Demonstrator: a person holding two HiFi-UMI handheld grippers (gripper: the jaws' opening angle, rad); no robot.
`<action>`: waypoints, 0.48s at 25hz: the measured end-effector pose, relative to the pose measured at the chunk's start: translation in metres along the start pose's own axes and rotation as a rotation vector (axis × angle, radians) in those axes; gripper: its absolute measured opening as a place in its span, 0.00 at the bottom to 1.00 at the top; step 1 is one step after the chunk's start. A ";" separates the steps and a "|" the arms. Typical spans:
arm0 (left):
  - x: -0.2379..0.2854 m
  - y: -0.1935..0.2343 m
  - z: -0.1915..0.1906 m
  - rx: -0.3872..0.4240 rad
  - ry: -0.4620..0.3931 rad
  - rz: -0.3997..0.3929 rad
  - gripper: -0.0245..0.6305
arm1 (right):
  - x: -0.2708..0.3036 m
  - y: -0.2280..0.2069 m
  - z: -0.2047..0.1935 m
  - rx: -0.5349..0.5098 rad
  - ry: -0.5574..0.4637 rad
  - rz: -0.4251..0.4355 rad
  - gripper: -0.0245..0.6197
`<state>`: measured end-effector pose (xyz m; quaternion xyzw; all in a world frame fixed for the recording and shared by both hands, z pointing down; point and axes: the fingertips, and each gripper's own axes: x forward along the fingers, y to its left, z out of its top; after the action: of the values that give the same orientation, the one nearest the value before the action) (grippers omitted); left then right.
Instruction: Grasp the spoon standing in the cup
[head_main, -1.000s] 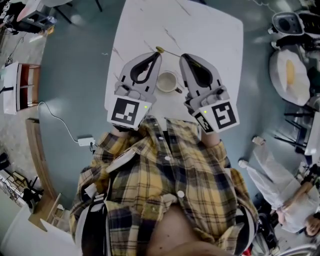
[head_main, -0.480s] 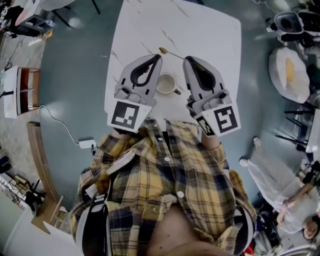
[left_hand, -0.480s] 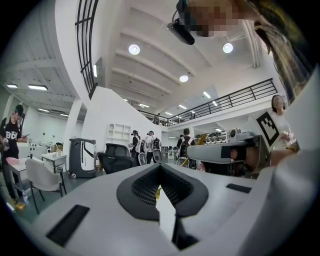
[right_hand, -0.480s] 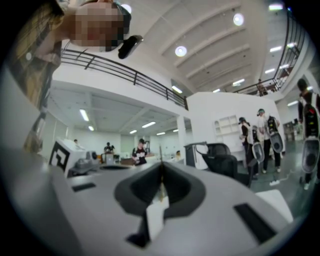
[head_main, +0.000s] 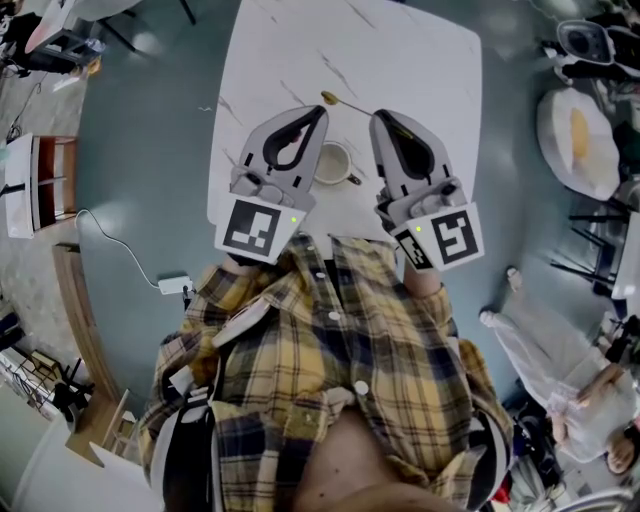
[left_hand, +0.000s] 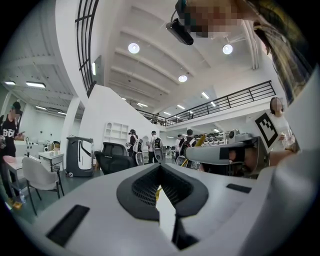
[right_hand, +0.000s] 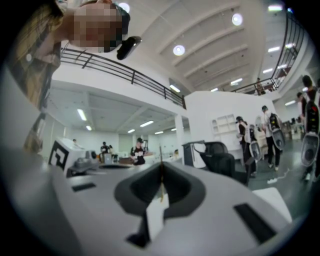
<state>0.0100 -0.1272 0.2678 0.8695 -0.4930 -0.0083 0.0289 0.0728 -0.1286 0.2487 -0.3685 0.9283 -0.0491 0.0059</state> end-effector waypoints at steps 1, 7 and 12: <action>0.000 -0.001 0.000 -0.001 0.002 -0.002 0.06 | 0.000 0.000 0.000 -0.002 0.002 0.001 0.09; 0.002 -0.003 0.001 -0.001 0.000 -0.012 0.06 | 0.000 0.000 0.000 -0.006 0.012 0.005 0.09; 0.002 -0.003 0.002 0.001 -0.002 -0.010 0.06 | 0.000 0.001 0.000 -0.005 0.014 0.007 0.09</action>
<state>0.0139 -0.1272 0.2655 0.8719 -0.4887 -0.0092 0.0280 0.0724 -0.1275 0.2490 -0.3648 0.9298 -0.0491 -0.0012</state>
